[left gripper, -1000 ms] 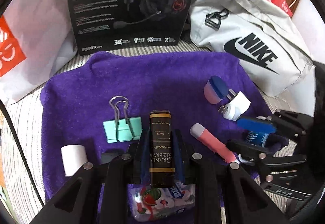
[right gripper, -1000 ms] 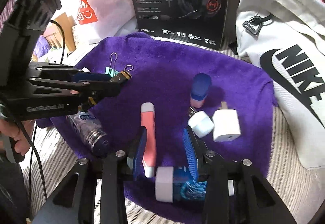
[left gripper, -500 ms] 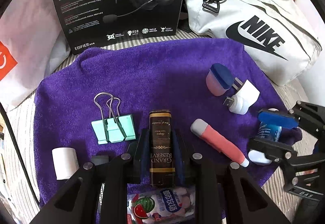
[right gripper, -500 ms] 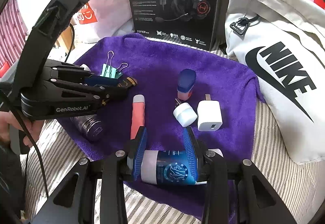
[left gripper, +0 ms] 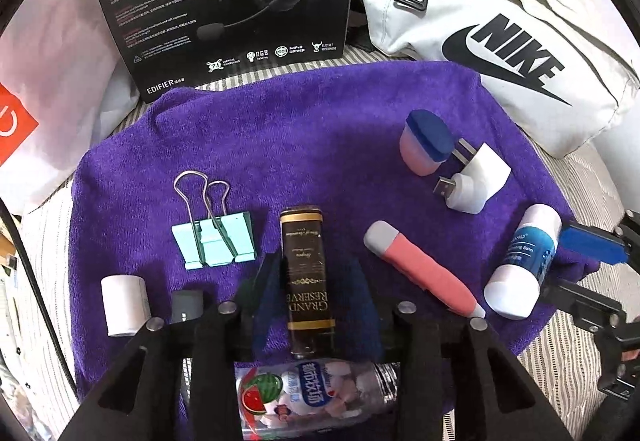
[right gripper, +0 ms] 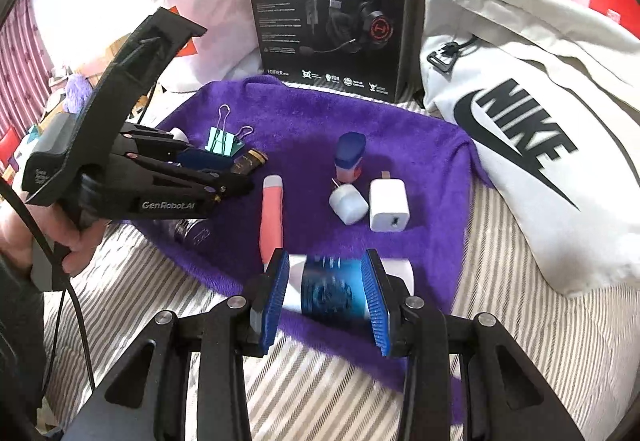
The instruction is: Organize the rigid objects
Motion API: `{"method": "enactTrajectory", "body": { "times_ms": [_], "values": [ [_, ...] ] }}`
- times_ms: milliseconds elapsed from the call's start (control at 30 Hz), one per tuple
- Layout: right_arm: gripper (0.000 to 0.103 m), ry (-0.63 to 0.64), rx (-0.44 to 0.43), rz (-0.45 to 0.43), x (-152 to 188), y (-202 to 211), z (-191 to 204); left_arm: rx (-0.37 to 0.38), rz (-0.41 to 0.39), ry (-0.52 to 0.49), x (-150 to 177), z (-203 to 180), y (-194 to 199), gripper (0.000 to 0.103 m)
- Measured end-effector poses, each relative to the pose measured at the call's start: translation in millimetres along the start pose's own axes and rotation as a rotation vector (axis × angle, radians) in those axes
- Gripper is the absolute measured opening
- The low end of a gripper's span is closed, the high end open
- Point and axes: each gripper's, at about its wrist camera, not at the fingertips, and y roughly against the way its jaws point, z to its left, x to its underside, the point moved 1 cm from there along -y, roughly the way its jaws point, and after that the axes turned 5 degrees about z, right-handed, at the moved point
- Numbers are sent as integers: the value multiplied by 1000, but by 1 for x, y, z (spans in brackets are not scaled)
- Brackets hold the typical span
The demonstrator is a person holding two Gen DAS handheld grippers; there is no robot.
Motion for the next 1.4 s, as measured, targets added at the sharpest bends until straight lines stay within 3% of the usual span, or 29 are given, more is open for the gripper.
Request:
{"method": "enactTrajectory", "body": {
  "times_ms": [267, 333, 467, 500, 567, 800, 867, 933, 1133, 1400],
  "values": [
    [38, -40, 18, -9, 24, 22, -3, 4, -53, 54, 9, -5, 27, 38],
    [39, -49, 19, -9, 31, 27, -3, 5, -68, 55, 15, -8, 38, 49],
    [42, -90, 29, -11, 44, 36, 1, -11, -107, 54, 34, -17, 64, 58],
    [43, -102, 30, -14, 46, 39, 2, -9, -115, 57, 39, -17, 69, 66],
    [52, -125, 20, -13, 52, 44, 7, -9, -127, 59, 52, -19, 80, 71],
    [61, -206, 14, -12, 66, 62, 25, -31, -143, 85, 101, -23, 106, 90],
    [85, -231, 30, -22, 70, 67, 29, -30, -146, 112, 114, -23, 110, 93],
    [93, -243, 67, -46, 73, 74, 34, -36, -145, 130, 127, -22, 115, 94],
    [103, -282, 137, -83, 87, 93, 42, -58, -192, 212, 158, -19, 137, 103],
    [103, -303, 186, -93, 107, 115, 53, -81, -208, 277, 193, -22, 157, 103]
  ]
}}
